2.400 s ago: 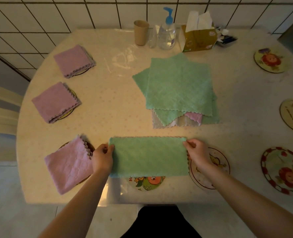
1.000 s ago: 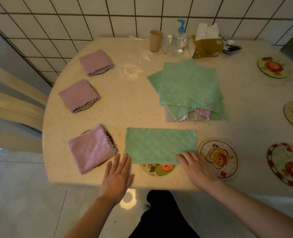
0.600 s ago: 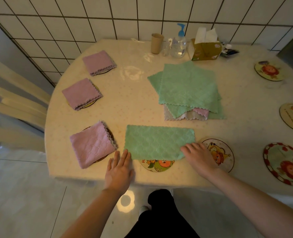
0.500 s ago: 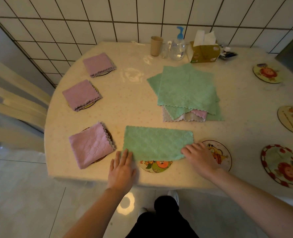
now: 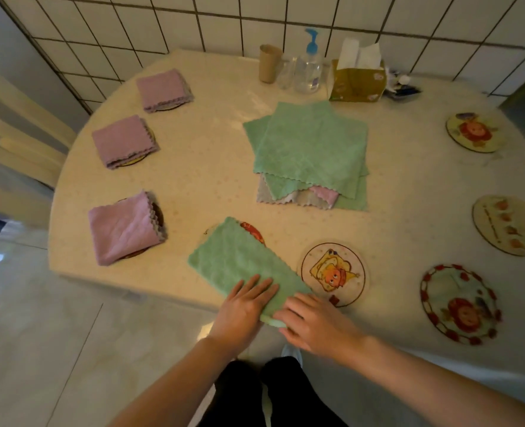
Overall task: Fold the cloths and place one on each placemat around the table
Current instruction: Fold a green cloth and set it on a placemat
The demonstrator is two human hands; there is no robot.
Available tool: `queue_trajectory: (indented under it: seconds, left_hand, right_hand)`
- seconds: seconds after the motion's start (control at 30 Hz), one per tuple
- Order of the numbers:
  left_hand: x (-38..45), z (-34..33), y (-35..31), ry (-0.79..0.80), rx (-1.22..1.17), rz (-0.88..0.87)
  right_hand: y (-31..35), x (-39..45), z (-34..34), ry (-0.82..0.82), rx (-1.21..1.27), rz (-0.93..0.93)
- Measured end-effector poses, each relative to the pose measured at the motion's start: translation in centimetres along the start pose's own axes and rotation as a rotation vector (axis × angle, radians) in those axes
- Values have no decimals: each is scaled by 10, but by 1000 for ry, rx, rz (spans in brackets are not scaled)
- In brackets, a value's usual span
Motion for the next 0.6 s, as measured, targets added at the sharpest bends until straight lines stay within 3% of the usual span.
queue_trajectory:
  seconds: [0.13,0.23,0.3,0.4,0.5,0.6]
  left_hand:
    - [-20,-19,1,49,94,-67]
    - [-31,-24,0,100,163,-43]
    - [-37,-21,-2,54,153,-11]
    - [-42,-20,0,12,93,79]
    - [-44,-22,5,-8,-184,123]
    - [-46,-13,21,-11,-521,301]
  right_hand:
    - [-39,-8,-4,52,126,-32]
    - [-59,1,-22,317,96,-59]
    - [-58,11,-33,480,56,12]
    - [-53,21,-47,572,-35,201]
    - [-61,23,-55,583,-34,272]
    - [-67,26,-53,579,69,247]
Point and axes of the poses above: each hand's wrist, its own x-axis towards the middle knuckle, its own z-axis out of the back of the hand, y = z × x, the point moved 8 cm from there along x, towards the middle knuckle, and after that the axes turned 4 degrees about x, right-handed, at the moved point
